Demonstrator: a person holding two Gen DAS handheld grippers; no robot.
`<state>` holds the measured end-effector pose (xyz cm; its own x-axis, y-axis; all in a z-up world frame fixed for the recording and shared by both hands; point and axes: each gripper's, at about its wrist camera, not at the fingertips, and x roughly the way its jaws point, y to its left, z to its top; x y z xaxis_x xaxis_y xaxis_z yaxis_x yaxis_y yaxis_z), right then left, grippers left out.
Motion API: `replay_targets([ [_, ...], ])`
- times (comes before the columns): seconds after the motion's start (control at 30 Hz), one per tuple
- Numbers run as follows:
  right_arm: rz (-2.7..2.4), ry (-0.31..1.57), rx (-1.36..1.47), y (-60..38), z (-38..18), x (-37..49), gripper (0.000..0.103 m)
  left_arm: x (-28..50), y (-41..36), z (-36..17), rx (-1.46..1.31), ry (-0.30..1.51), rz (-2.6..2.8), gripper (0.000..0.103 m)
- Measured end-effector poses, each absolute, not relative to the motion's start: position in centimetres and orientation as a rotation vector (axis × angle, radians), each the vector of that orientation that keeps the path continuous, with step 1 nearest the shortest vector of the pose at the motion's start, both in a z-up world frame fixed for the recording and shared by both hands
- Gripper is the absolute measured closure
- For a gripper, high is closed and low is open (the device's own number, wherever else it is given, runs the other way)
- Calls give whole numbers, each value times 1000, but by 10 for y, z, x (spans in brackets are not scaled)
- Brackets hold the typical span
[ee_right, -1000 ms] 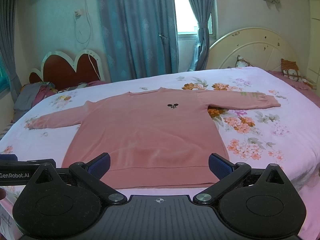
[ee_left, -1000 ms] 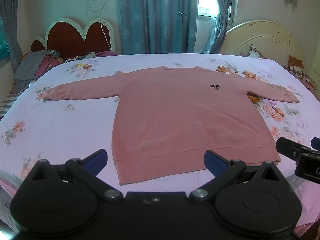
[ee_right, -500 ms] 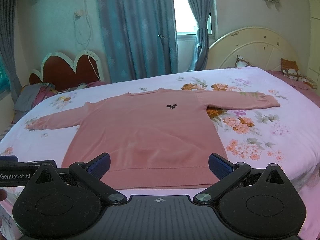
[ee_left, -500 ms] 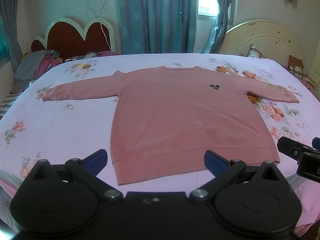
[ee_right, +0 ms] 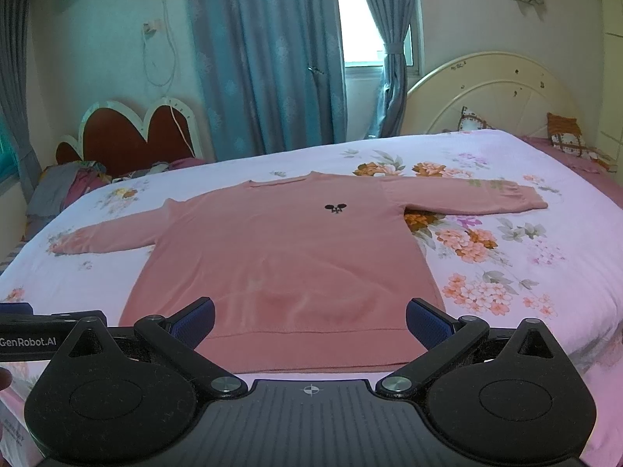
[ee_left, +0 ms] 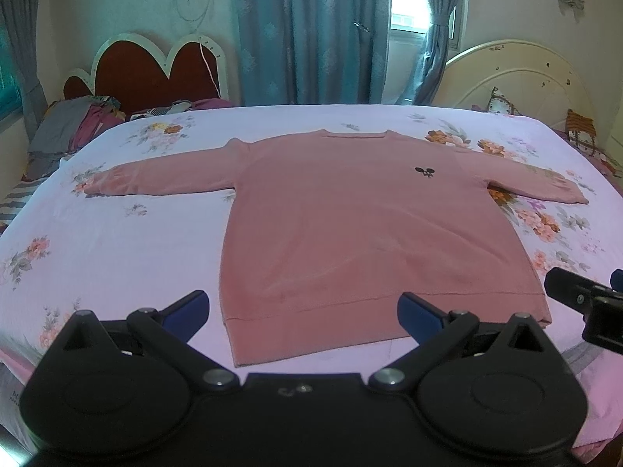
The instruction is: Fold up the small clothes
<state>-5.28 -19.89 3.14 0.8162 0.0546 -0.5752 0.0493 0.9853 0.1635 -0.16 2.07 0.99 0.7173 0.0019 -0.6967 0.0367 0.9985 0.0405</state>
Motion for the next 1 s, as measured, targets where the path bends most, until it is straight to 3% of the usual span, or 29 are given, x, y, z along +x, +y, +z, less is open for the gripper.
replay_targets([
  [0.47, -25, 659, 112, -200, 27, -34, 0, 18, 27, 9, 50, 775, 1, 0],
  [1.0, -85, 660, 172, -243, 14, 41, 0, 94, 21, -4, 42, 773, 34, 0],
])
